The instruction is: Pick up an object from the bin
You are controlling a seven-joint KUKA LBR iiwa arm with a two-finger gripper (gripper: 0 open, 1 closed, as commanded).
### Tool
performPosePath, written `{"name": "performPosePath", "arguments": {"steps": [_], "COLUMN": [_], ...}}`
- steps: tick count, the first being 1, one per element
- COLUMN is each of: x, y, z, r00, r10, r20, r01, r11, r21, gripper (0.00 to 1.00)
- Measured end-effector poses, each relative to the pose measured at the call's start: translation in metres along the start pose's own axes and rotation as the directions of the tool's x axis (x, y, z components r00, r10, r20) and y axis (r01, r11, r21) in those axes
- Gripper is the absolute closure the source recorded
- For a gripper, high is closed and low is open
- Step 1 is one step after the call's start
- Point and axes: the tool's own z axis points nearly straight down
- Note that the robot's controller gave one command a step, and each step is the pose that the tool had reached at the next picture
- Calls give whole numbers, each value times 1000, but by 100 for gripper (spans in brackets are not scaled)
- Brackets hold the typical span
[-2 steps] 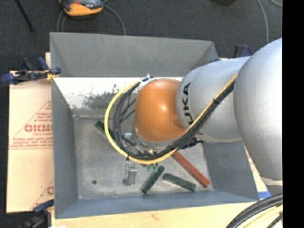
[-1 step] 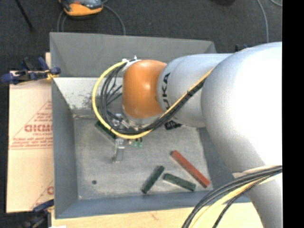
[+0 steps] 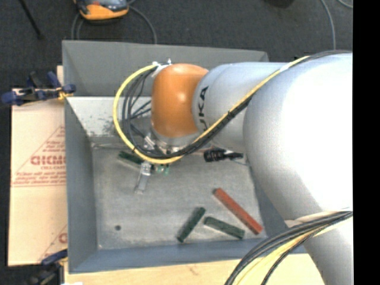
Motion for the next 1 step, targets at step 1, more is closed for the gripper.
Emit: {"name": "performPosePath", "arguments": {"steps": [1], "x": [-30], "y": [0], "z": [-5], "r00": [1000], "r10": [-3], "r20": [5], "r01": [3], "r11": [1000], "r21": [0], "gripper": [0]}}
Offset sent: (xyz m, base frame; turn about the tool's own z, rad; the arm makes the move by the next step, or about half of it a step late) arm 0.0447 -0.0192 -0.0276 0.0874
